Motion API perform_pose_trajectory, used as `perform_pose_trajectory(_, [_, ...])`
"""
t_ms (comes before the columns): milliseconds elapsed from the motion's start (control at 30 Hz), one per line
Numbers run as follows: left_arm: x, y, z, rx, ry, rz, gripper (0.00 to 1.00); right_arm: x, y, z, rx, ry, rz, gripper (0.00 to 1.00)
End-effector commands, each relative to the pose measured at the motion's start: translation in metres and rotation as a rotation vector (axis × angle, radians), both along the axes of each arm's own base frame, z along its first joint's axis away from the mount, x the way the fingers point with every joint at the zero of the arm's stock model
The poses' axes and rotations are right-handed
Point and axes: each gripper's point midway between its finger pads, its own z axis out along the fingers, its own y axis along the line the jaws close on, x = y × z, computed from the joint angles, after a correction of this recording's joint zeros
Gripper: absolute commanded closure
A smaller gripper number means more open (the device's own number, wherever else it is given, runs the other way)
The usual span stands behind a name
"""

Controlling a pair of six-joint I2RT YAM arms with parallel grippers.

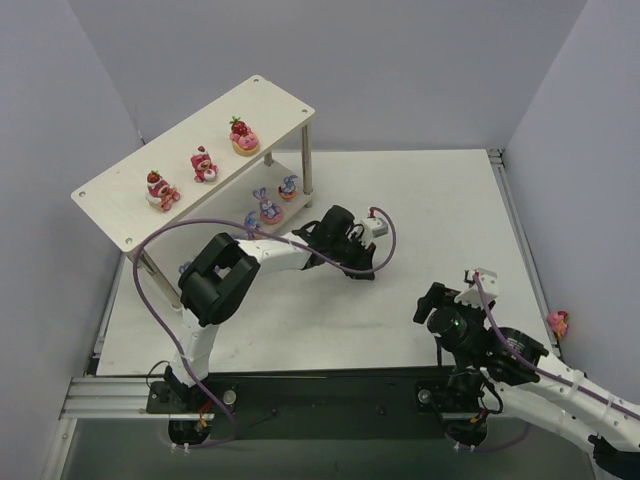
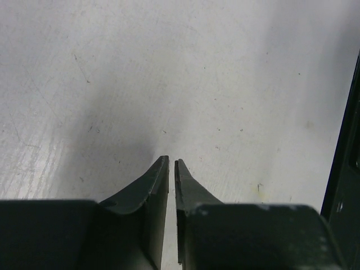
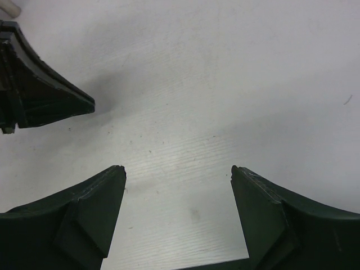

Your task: Place and organize the plastic toys onto the shelf

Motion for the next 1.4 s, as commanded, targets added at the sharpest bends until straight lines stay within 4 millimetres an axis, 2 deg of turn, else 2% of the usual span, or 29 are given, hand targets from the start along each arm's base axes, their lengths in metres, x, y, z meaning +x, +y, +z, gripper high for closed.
perform_pose_trajectory(0, [0.014, -0.006, 0.047, -0.086, -0.092, 0.095, 0.78, 0.009, -0.02, 0.002, -0.086, 0.0, -0.128, 0.23])
perform_pose_trajectory(33, [0.017, -0.002, 0.046, -0.077, -0.095, 0.133, 0.72, 0.011, -0.029, 0.002, -0.095, 0.01, -0.185, 0.22])
perform_pose_trajectory(100, [0.02, 0.003, 0.057, -0.087, -0.106, 0.18, 0.67, 0.016, -0.039, -0.001, -0.129, 0.041, -0.253, 0.22])
perform_pose_trajectory(133, [0.02, 0.01, 0.054, -0.072, -0.11, 0.214, 0.64, 0.017, -0.051, -0.006, -0.148, 0.085, -0.309, 0.2])
perform_pose_trajectory(167, [0.022, 0.015, 0.068, -0.089, -0.131, 0.245, 0.59, 0.024, -0.051, -0.009, -0.144, 0.104, -0.33, 0.19])
perform_pose_trajectory(233, [0.029, 0.026, 0.076, -0.087, -0.141, 0.337, 0.53, 0.028, -0.052, -0.025, -0.096, 0.178, -0.347, 0.17])
perform_pose_trajectory(267, [0.026, 0.035, 0.084, -0.094, -0.146, 0.365, 0.49, 0.037, -0.065, -0.029, -0.071, 0.185, -0.411, 0.17])
perform_pose_trajectory(333, [0.022, 0.042, 0.094, -0.111, -0.134, 0.41, 0.47, 0.039, -0.078, -0.037, -0.041, 0.214, -0.472, 0.16])
perform_pose_trajectory(467, [0.005, 0.053, 0.119, -0.158, -0.14, 0.443, 0.42, 0.033, -0.126, -0.048, -0.061, 0.261, -0.704, 0.11])
perform_pose_trajectory(567, [-0.005, 0.057, 0.133, -0.176, -0.152, 0.451, 0.4, 0.027, -0.151, -0.054, -0.105, 0.303, -0.812, 0.09])
perform_pose_trajectory(600, [-0.007, 0.06, 0.132, -0.175, -0.147, 0.454, 0.39, 0.019, -0.168, -0.054, -0.127, 0.32, -0.881, 0.08])
perform_pose_trajectory(667, [-0.011, 0.065, 0.138, -0.188, -0.153, 0.461, 0.38, 0.015, -0.185, -0.056, -0.173, 0.336, -0.942, 0.06])
perform_pose_trajectory(700, [-0.014, 0.068, 0.135, -0.184, -0.149, 0.465, 0.38, 0.011, -0.194, -0.058, -0.173, 0.349, -0.976, 0.05])
perform_pose_trajectory(800, [-0.017, 0.072, 0.14, -0.2, -0.149, 0.477, 0.37, 0.004, -0.209, -0.061, -0.185, 0.322, -1.046, 0.05])
perform_pose_trajectory(833, [-0.018, 0.074, 0.141, -0.201, -0.147, 0.477, 0.37, 0.013, -0.214, -0.057, -0.183, 0.273, -1.043, 0.05])
perform_pose_trajectory(900, [-0.02, 0.074, 0.144, -0.208, -0.147, 0.471, 0.37, 0.016, -0.222, -0.053, -0.214, 0.258, -1.054, 0.06])
perform_pose_trajectory(1000, [-0.024, 0.076, 0.143, -0.214, -0.146, 0.46, 0.36, 0.019, -0.239, -0.046, -0.285, 0.319, -1.08, 0.07])
perform_pose_trajectory(1033, [-0.024, 0.076, 0.144, -0.219, -0.149, 0.46, 0.36, 0.018, -0.243, -0.05, -0.293, 0.348, -1.091, 0.07])
perform_pose_trajectory(1233, [-0.029, 0.076, 0.137, -0.229, -0.119, 0.441, 0.36, 0.025, -0.251, -0.068, -0.245, 0.373, -1.116, 0.11])
perform_pose_trajectory(1367, [-0.036, 0.079, 0.129, -0.227, -0.112, 0.422, 0.36, 0.036, -0.253, -0.066, -0.239, 0.377, -1.102, 0.12])
